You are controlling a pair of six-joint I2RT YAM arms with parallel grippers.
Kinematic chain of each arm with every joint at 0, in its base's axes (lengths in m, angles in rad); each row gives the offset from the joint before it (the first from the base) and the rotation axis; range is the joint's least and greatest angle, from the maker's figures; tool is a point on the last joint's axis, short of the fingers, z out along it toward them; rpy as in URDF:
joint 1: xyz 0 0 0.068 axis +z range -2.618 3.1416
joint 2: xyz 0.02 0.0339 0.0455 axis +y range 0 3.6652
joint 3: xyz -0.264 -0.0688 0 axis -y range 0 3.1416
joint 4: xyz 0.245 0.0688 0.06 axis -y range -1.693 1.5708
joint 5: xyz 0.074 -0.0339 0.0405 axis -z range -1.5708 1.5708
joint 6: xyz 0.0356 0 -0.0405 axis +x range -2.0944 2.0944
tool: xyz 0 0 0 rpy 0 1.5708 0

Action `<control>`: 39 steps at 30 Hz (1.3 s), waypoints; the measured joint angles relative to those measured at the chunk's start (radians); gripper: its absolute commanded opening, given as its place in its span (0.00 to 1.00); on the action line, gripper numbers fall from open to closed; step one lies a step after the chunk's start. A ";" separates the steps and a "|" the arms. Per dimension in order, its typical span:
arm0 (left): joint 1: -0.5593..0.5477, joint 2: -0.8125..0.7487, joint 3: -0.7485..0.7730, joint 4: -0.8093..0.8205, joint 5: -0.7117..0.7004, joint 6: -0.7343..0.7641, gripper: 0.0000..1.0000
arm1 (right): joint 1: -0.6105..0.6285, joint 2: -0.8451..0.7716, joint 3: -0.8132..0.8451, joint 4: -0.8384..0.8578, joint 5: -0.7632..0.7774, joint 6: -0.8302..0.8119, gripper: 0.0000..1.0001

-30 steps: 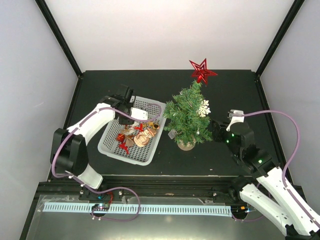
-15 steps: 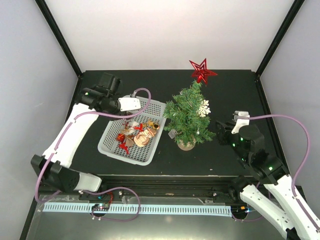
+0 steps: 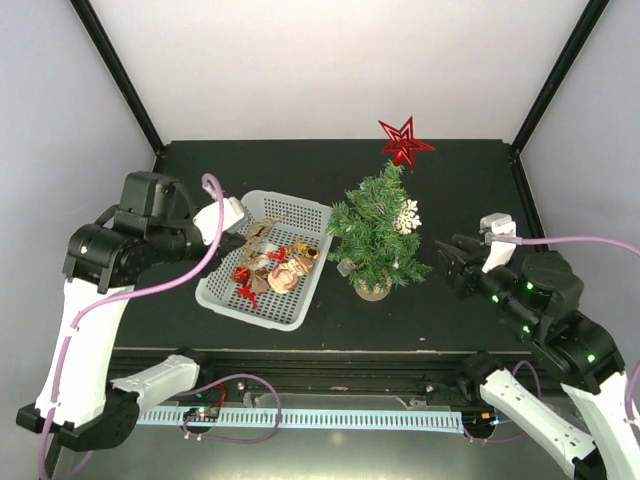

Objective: Decorate the small christmas tree

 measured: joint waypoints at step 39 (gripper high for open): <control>0.171 -0.073 -0.159 0.035 0.250 -0.594 0.02 | 1.238 0.892 0.314 0.407 1.109 -0.285 0.47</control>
